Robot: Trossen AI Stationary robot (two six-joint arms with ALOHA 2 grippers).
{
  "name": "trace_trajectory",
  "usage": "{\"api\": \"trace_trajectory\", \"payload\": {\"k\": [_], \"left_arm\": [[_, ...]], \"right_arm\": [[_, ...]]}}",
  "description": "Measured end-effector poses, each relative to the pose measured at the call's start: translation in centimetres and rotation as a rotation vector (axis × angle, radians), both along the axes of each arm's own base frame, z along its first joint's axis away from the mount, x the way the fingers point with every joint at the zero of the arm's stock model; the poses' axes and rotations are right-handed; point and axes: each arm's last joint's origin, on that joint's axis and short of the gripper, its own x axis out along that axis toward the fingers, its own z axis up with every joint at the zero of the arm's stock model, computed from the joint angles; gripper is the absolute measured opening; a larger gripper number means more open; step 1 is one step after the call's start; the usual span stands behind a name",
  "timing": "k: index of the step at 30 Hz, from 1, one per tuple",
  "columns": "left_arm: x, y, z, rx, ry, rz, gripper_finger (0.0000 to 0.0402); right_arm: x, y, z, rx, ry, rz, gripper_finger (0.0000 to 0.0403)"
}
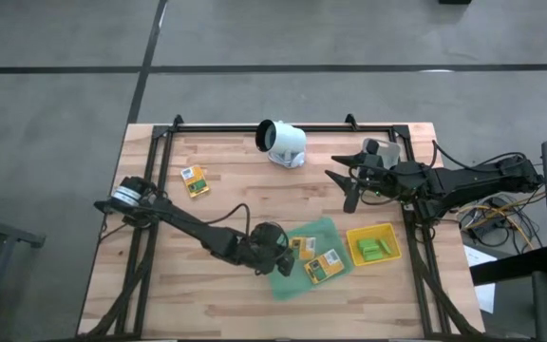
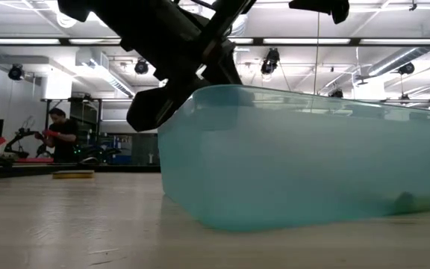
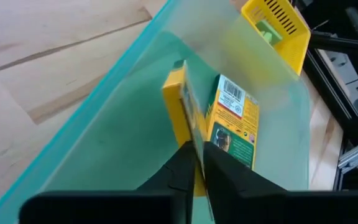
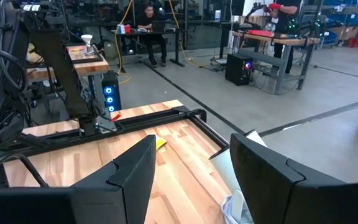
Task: Pick & Place School Supplies
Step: Put the yellow crayon box into the green bin
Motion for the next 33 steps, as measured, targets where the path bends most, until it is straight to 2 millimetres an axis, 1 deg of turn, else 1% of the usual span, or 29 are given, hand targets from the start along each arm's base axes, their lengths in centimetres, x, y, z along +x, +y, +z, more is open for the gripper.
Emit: {"api": "trace_trajectory", "payload": {"k": [7,14,20,25,33], "left_arm": [[0.0,0.0,0.0,-0.002,-0.001,0.002,0.0073],[0.0,0.1,0.1,-0.002,-0.002,0.005,0.0097],[0.0,0.2,0.0,-0.023,0.009,0.004,0.0127],[-0.2,0.7,-0.6,-0.158,0.089,-0.001,0.0142],[-0.2,2.0,-1.0,-0.39,0.198,0.029,0.0142]], "right_arm": [[0.0,0.0,0.0,0.002,-0.001,0.0,0.0203],[0.0,0.0,0.0,0.0,0.0,0.0,0.0203],[0.0,0.0,0.0,0.0,0.0,0.0,0.0203],[0.0,0.0,0.0,0.001,0.0,0.0,0.0203],[0.0,0.0,0.0,0.0,0.0,0.0,0.0203]]}}
